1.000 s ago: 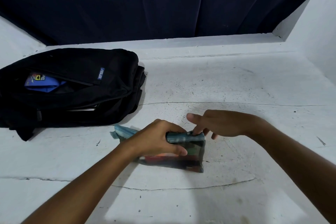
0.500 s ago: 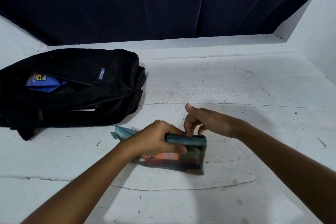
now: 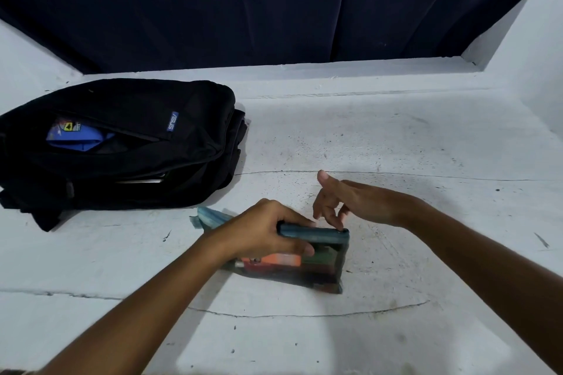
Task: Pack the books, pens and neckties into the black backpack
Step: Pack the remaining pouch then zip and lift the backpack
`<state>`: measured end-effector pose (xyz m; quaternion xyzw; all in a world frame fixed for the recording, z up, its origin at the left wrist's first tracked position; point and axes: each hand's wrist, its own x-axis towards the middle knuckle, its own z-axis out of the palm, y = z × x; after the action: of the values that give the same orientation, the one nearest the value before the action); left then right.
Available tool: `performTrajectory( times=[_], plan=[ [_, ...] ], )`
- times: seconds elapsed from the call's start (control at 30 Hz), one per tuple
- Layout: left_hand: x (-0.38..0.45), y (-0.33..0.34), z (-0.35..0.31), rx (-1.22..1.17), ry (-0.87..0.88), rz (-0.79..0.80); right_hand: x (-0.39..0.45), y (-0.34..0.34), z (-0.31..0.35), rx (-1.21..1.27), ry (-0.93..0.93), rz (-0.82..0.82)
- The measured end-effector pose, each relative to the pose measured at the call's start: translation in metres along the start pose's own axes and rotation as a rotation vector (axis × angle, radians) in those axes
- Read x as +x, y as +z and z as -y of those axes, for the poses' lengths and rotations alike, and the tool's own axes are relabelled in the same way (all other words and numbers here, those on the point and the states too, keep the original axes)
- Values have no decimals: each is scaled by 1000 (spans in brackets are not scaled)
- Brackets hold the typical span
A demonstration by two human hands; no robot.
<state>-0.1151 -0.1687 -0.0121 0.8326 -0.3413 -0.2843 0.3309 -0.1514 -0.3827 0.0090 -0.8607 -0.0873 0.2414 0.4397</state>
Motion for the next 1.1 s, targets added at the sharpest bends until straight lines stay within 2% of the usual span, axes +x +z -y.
performTrajectory(
  times=[0.07,0.17,0.23,0.3,0.43,0.53,0.63,0.7,0.77,0.93,1.03,1.1],
  plan=[
    [-4,-8,-2,90,-59,42,0,-1,-1,32,12,41],
    [-18,-34,4,345,-215,133,3,1,-9,137,33,103],
    [-31,-54,10,518,-327,140,8,2,-10,168,49,104],
    [-40,-68,19,574,-392,138,12,5,-5,125,32,117],
    [-46,-75,37,359,-364,149,29,14,21,-182,21,241],
    [-53,-71,48,168,-316,84,44,27,41,-423,17,356],
    [-61,-69,57,27,-306,20,54,39,52,-509,0,400],
    [-70,-73,61,-39,-301,-18,61,42,56,-475,-25,442],
    [-83,-81,65,-148,-268,-80,65,40,60,-349,-37,487],
    [-133,-120,64,-459,-147,-356,80,39,84,44,-104,558],
    [-162,-152,70,-431,-87,-551,96,49,101,194,-161,544],
    [-173,-171,80,-286,-27,-792,105,54,113,329,-172,557]
  ],
)
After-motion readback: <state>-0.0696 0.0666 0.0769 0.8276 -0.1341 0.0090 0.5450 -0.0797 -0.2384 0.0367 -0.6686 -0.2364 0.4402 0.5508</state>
